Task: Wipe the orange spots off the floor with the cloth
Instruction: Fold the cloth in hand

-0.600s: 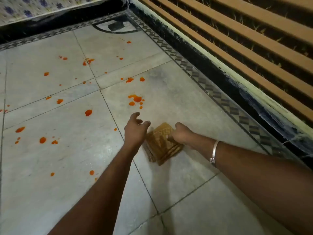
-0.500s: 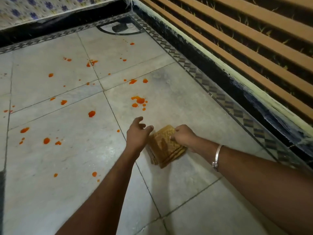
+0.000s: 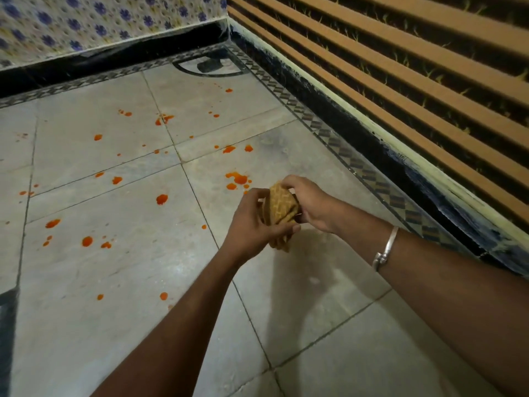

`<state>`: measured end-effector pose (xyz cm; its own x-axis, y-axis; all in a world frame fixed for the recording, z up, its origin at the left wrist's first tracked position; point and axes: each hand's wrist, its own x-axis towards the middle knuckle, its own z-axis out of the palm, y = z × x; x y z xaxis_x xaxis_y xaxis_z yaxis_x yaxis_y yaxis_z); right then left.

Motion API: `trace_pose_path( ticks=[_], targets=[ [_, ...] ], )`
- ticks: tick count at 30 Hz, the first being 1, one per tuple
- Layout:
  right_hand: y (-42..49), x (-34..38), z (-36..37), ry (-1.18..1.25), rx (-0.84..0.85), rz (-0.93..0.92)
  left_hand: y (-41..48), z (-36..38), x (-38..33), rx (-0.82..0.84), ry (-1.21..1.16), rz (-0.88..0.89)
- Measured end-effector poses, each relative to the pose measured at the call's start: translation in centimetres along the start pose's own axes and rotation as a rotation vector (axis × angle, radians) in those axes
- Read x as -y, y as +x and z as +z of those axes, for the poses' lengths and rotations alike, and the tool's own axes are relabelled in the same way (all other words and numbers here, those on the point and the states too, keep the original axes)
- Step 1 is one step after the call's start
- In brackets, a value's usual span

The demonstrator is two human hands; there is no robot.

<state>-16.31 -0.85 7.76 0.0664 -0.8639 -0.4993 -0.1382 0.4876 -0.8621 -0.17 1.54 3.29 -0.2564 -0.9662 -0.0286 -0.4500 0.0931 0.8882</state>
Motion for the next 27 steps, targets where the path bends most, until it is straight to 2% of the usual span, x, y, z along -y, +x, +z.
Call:
trace_pose_path(
  ticks=[3, 8, 11, 15, 18, 23, 27],
  targets=[
    [-1.6, 1.6, -0.4, 0.095, 0.055, -0.062, -0.1, -0.4, -1.9, -0.103, -0.143, 0.038],
    [-4.5, 5.1, 0.3, -0.182, 0.011, -0.413, 0.1, -3.0, -7.1, -0.428, -0.292, 0.14],
    [-6.0, 7.8, 0.0, -0.217, -0.014, -0.634, 0.7, -6.3, -10.9, -0.414, -0.366, 0.239],
    [-7.3, 10.9, -0.7, -0.333, -0.026, -0.802, 1.0, -10.9, -14.3, -0.37, -0.274, 0.352],
    [-7.8, 11.8, -1.0, -0.467, 0.036, -0.81, 1.3, -14.0, -15.2, -0.385, -0.215, 0.348],
    [-8.3, 11.4, -1.5, -0.489, 0.333, -0.609, 1.1, -17.7, -15.4, -0.334, -0.005, 0.319],
    [-8.8, 11.3, -0.9, -0.587, 0.439, -0.549, 0.8, -18.3, -14.8, -0.298, 0.016, 0.287]
  ],
)
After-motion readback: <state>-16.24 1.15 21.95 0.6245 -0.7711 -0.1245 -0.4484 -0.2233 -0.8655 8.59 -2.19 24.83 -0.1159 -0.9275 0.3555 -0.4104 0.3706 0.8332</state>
